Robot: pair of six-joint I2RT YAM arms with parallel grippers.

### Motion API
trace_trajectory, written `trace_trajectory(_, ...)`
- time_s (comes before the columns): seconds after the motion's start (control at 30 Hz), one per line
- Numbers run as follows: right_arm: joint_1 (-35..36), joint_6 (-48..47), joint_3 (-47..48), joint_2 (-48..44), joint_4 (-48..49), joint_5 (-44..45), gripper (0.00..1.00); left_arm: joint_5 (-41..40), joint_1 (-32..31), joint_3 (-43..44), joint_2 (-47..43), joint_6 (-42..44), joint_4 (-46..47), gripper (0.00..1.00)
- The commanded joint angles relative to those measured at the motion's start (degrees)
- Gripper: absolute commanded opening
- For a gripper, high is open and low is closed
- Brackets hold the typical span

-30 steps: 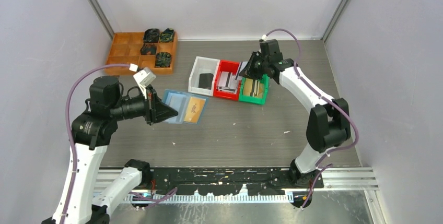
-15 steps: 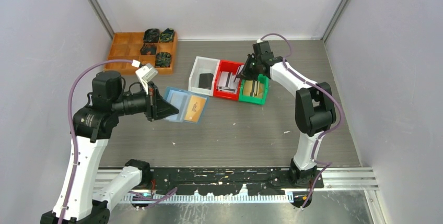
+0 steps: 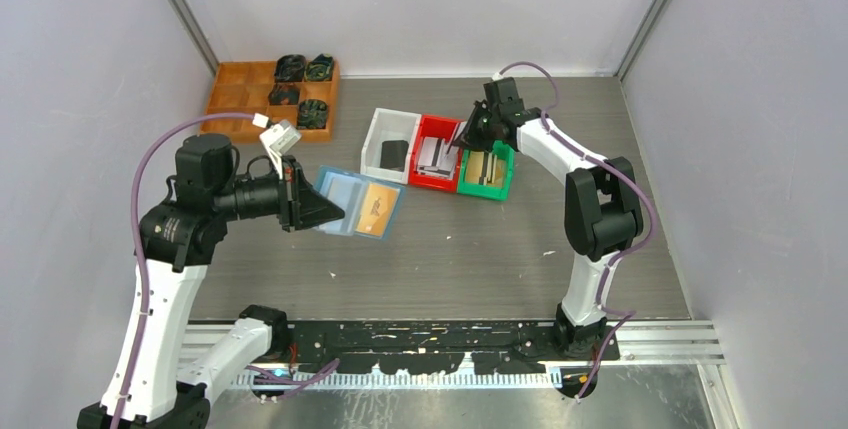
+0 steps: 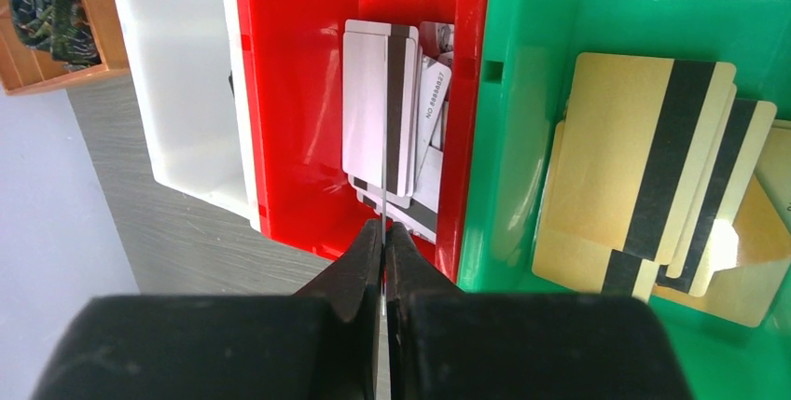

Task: Take the credit cards out of the card holder
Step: Place the credit card in the storage box.

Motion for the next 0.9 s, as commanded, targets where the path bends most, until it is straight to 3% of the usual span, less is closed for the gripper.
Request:
trace_trajectory(0.0, 0.4, 1.0, 2.4, 0.5, 3.7, -0.9, 0.01, 4.1, 0.2, 2.1, -0.8, -2.7, 5.2, 0.0)
trace_trajectory(0.33, 2.9, 1.3, 8.3, 6.6, 3.0, -2.6, 0.01, 5.1, 0.2, 2.6, -0.4, -5.1, 7.2, 0.0)
trace_trajectory(0.5, 4.2, 0.5, 11.6, 9.4, 1.3, -2.1, 0.05, 5.8, 0.1, 4.1, 0.4, -6.7, 7.2, 0.0)
trace_trajectory(0.67, 5.3, -0.8, 11.8, 8.4, 1.1, -0.6, 0.21, 6.2, 0.1, 3.8, 0.0, -7.4, 7.7, 0.0)
trace_trajectory(0.87, 7.9, -4.2, 10.3, 2.6, -1.3, 5.7, 0.52, 7.4, 0.1, 3.7, -0.8, -10.9, 11.3, 0.0)
